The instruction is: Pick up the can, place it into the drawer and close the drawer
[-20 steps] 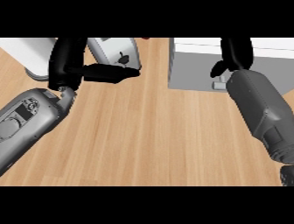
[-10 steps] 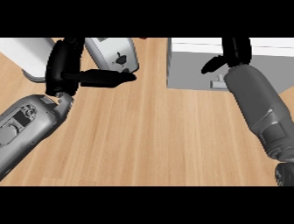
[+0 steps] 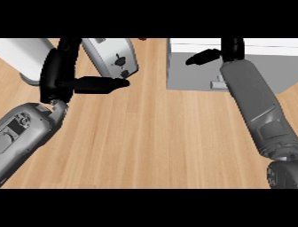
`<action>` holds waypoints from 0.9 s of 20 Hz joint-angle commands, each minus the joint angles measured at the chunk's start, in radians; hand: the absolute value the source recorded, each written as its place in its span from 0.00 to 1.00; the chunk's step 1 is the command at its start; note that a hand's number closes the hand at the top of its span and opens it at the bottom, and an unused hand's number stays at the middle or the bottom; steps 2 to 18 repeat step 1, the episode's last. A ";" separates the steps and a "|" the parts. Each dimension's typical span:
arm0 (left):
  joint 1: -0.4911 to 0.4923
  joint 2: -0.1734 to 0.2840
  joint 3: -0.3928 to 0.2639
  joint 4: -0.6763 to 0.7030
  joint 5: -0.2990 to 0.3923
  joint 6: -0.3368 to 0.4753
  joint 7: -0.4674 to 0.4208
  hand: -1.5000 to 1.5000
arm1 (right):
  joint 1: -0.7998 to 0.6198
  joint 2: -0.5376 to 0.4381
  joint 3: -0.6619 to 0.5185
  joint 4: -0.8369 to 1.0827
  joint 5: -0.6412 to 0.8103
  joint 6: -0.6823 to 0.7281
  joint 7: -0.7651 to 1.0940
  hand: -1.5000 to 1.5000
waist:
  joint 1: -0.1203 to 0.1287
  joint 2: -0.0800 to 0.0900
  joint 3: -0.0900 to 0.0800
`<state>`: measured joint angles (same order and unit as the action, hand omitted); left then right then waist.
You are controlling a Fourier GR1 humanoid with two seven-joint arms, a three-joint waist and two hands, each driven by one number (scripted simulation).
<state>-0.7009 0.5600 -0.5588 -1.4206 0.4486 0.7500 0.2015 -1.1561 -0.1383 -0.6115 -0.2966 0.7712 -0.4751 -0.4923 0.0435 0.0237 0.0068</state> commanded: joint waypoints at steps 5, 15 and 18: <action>0.036 0.009 0.029 -0.014 0.009 -0.036 -0.004 0.00 | -0.040 0.031 -0.067 -0.011 -0.094 0.001 -0.016 0.00 | 0.004 -0.009 -0.006; 0.036 0.009 0.029 -0.014 0.009 -0.036 -0.004 0.00 | -0.040 0.031 -0.067 -0.011 -0.094 0.001 -0.016 0.00 | 0.004 -0.009 -0.006; 0.036 0.009 0.029 -0.014 0.009 -0.036 -0.004 0.00 | -0.040 0.031 -0.067 -0.011 -0.094 0.001 -0.016 0.00 | 0.004 -0.009 -0.006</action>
